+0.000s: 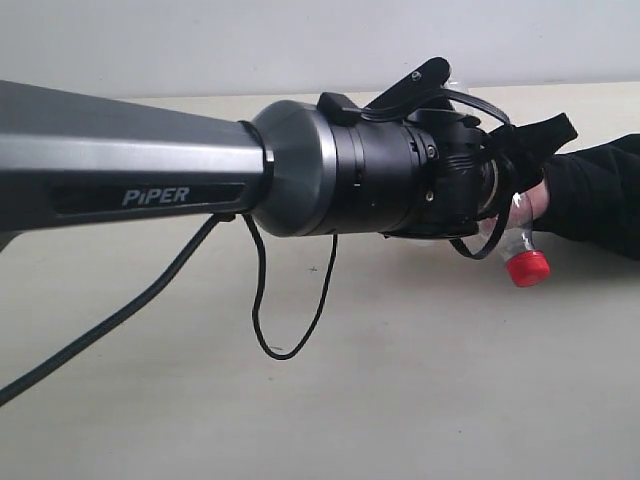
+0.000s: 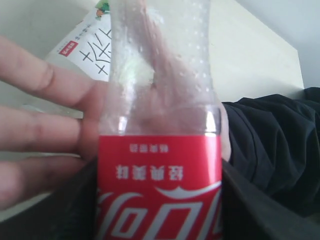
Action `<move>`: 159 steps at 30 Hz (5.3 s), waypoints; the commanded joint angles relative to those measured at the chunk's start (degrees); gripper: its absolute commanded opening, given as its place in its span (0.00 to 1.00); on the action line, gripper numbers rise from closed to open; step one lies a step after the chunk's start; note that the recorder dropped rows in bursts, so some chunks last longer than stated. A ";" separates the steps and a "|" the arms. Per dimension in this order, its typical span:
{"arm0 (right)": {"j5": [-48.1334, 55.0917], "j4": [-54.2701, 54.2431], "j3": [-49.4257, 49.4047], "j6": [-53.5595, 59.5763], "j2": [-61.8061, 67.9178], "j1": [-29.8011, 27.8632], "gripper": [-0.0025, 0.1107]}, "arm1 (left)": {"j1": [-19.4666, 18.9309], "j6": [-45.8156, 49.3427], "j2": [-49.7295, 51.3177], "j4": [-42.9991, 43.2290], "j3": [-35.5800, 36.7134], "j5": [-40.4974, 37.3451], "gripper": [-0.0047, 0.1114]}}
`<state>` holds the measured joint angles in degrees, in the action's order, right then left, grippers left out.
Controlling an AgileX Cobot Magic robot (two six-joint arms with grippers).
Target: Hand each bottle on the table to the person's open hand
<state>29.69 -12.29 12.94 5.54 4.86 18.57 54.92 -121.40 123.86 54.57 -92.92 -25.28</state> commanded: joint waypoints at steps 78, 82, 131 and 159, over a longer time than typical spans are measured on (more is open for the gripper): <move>-0.46 0.27 -0.11 0.12 -0.21 0.08 0.02 | -14.11 77.33 -54.36 6.63 49.53 15.80 0.04; -0.46 0.27 -0.11 0.12 -0.21 0.08 0.02 | -14.11 78.11 -54.23 6.33 53.97 21.29 0.04; -0.46 0.28 -0.11 0.11 -0.21 0.08 0.02 | -40.63 116.22 -44.90 -32.81 70.25 59.43 0.04; -0.46 0.28 -0.11 0.11 -0.21 0.08 0.02 | -38.07 100.28 -36.57 -32.29 57.94 46.54 0.08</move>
<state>29.69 -12.29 12.94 5.54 4.86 18.57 14.68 -14.59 86.90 20.70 -28.89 33.51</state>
